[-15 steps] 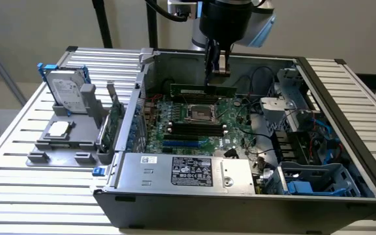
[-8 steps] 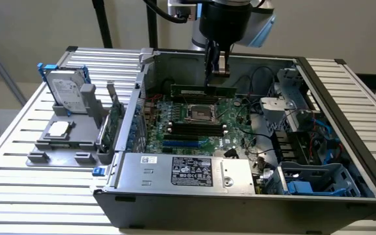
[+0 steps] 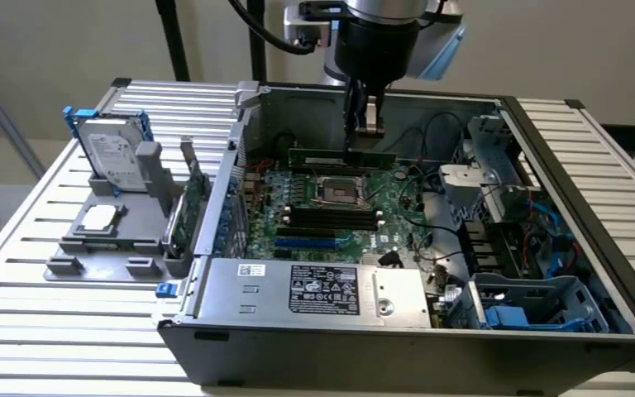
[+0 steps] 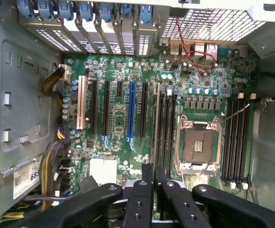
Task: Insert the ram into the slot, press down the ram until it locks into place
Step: 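Insert the ram into the slot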
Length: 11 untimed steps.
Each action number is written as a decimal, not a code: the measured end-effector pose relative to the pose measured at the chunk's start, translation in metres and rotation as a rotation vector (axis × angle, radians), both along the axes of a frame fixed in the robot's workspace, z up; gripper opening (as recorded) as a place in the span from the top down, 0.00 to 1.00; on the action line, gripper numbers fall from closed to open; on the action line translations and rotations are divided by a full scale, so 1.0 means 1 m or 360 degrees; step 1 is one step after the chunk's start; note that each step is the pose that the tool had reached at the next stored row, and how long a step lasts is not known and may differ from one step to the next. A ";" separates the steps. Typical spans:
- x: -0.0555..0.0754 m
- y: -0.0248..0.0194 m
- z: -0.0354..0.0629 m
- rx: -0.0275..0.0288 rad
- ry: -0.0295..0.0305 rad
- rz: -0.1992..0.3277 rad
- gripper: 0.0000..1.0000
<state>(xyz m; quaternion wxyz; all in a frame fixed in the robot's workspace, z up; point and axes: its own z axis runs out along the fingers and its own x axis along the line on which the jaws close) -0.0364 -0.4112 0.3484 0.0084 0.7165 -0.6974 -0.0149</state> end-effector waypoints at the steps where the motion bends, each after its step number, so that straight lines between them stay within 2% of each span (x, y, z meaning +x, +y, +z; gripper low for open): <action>1: 0.000 0.0009 -0.0017 -0.00002 0.00001 0.0000 0.87; 5: 0.000 0.0031 -0.0091 0.00000 0.00000 0.0000 0.87; 11: 0.003 0.0036 -0.0200 0.00000 0.00000 0.0000 0.87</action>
